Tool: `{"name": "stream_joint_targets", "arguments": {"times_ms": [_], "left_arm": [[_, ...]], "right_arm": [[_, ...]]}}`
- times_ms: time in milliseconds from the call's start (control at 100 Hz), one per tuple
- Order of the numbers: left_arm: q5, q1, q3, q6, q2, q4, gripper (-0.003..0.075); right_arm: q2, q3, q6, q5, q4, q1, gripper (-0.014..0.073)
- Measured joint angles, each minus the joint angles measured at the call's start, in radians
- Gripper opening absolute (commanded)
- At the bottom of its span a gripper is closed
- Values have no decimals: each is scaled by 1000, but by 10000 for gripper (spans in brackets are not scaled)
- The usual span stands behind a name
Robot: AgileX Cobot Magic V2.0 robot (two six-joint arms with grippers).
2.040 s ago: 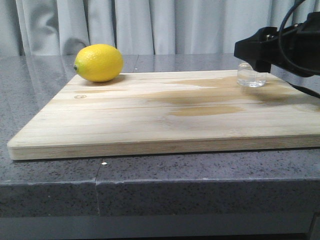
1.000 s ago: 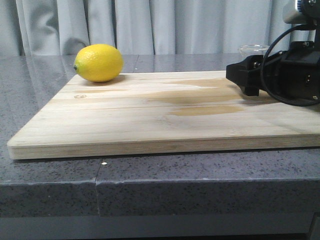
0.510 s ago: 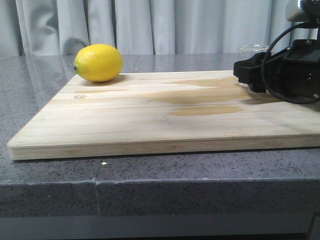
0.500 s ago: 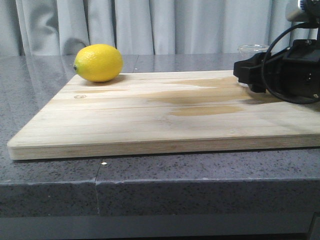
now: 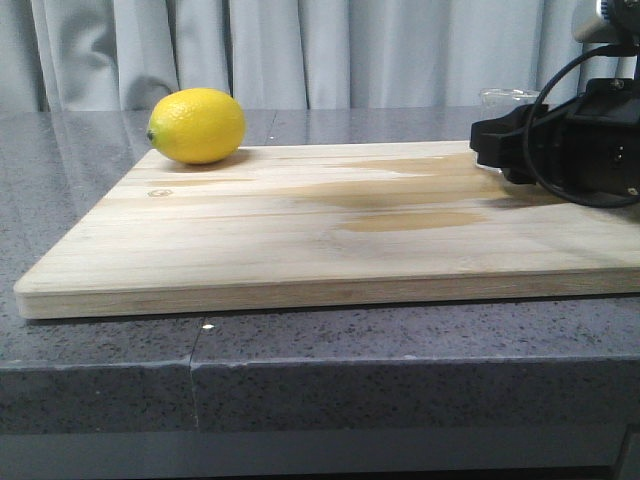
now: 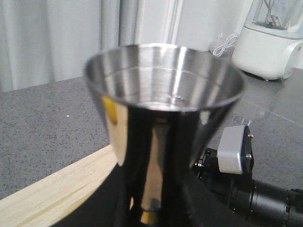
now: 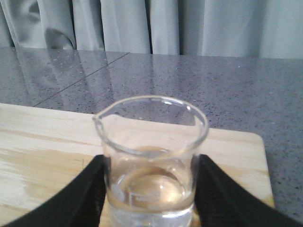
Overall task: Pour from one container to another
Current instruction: 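Grasp the glass beaker with the right gripper and lift it, then bring the beaker above the jigger held by the left gripper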
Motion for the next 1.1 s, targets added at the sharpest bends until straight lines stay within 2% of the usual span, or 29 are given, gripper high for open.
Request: {"name": "stream_joint_targets", "arguments": {"times_ms": [310,620,880,1100], "left_arm": [[0,0,46,0,18,23,-19],[0,0,51,0,128,45,-19],[-63,0,51,0,181,47,-19],[-123,-9,51,0,208,47,-19]], "right_arm": [[-158,0,0,151,-70,2,235],[-386,0,0,319,-154,2,235],[-553,0,0,347,-223,2,235],[-584,-23,0,372,-317,2,235]]}}
